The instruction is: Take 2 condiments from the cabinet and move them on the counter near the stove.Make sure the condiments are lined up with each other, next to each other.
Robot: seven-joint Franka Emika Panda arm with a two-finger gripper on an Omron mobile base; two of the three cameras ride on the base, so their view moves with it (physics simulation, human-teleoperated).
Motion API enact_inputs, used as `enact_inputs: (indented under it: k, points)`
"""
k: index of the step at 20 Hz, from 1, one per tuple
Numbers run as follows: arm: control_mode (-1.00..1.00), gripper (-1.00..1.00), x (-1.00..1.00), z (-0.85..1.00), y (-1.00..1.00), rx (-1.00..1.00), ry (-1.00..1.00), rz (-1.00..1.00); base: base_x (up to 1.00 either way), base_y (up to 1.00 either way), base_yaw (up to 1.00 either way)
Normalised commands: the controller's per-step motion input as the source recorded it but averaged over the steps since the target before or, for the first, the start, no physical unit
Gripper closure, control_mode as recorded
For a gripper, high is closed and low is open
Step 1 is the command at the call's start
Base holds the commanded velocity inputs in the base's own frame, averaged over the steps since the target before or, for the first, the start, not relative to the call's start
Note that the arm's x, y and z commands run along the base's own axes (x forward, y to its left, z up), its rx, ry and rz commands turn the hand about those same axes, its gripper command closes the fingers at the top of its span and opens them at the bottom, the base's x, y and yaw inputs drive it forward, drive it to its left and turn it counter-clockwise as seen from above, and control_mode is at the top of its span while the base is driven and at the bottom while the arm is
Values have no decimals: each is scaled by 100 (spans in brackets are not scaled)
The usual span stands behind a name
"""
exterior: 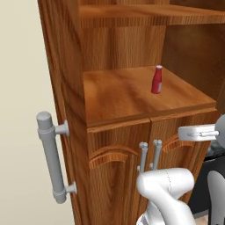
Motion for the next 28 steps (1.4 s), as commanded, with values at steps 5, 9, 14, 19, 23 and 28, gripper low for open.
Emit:
enact_inputs:
  k: [5, 9, 14, 19, 23, 28]
  points:
    - [100, -100, 0, 0, 0, 0, 0, 0, 57, 0, -9]
    - [100, -100, 0, 0, 0, 0, 0, 0, 47, 0, -8]
    - [100, -100, 0, 0, 0, 0, 0, 0, 38, 0, -6]
    - [100, -100, 0, 0, 0, 0, 0, 0, 31, 0, 0]
    - [100, -100, 0, 0, 0, 0, 0, 0, 27, 0, -1]
    - [-100, -100, 10, 15, 0, -2, 0, -4, 0, 0, 0]
